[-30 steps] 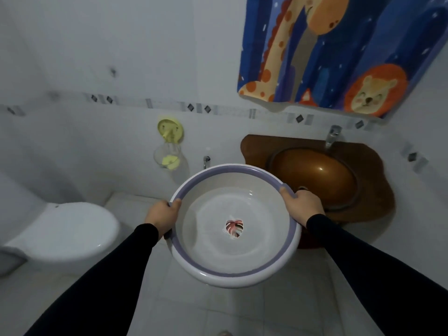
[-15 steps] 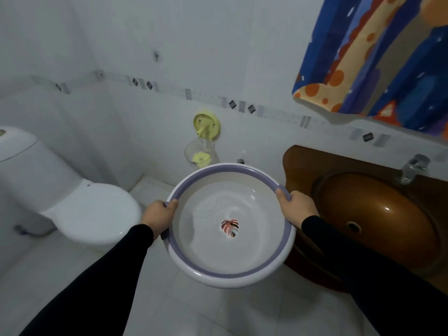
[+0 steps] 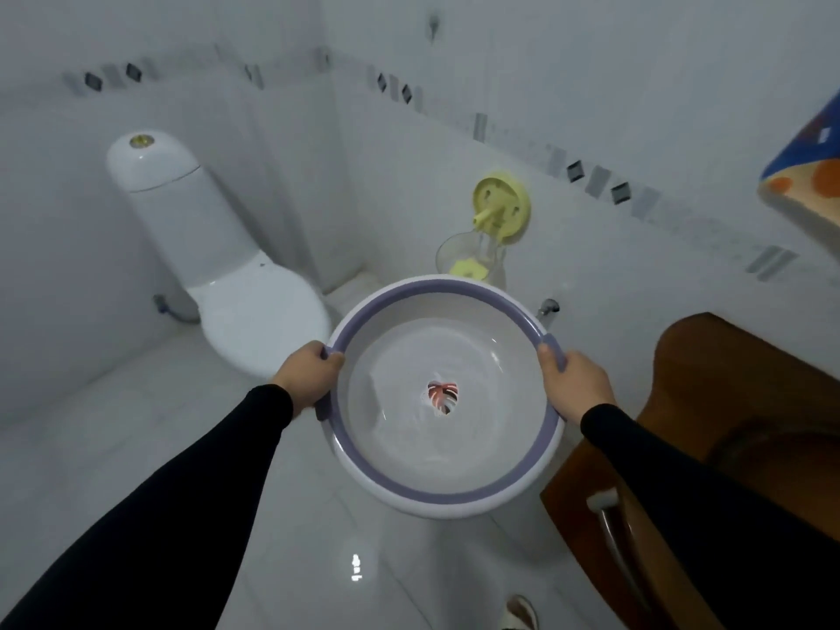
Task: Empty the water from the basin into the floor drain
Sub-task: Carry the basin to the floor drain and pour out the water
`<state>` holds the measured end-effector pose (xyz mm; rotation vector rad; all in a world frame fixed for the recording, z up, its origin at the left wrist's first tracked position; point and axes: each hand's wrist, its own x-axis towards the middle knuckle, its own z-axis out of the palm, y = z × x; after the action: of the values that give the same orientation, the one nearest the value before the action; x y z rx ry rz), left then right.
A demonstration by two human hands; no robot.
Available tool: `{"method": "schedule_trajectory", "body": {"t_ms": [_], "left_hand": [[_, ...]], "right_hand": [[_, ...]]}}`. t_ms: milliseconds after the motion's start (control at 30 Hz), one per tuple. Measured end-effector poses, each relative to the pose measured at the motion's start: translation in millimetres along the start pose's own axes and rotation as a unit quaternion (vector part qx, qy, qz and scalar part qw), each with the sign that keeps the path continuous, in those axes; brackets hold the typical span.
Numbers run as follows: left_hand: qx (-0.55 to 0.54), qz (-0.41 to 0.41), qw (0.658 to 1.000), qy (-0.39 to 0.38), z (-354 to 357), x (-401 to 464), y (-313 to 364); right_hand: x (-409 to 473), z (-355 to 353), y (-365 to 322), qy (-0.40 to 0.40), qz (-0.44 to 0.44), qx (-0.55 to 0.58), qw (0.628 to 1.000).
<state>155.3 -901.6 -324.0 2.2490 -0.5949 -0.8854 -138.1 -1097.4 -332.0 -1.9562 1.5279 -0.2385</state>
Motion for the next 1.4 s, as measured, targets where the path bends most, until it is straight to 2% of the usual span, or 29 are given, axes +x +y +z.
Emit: {"method": "schedule_trajectory", "body": {"t_ms": [200, 467, 833, 1400], "left_hand": [[-0.024, -0.029, 0.999, 0.032, 37, 38, -31], [-0.048, -0.029, 0.998, 0.034, 107, 124, -108], [-0.052, -0.028, 0.997, 0.053, 219, 237, -240], [-0.022, 0.007, 0.997, 0.068, 381, 357, -384]], "right_hand": [[64, 44, 18, -0.048, -0.029, -0.013, 0.998], [138, 153, 78, -0.019, -0.022, -0.05, 0.998], [212, 316, 180, -0.033, -0.02, -0.041, 0.998], [280, 482, 331, -0.009, -0.028, -0.037, 0.999]]}}
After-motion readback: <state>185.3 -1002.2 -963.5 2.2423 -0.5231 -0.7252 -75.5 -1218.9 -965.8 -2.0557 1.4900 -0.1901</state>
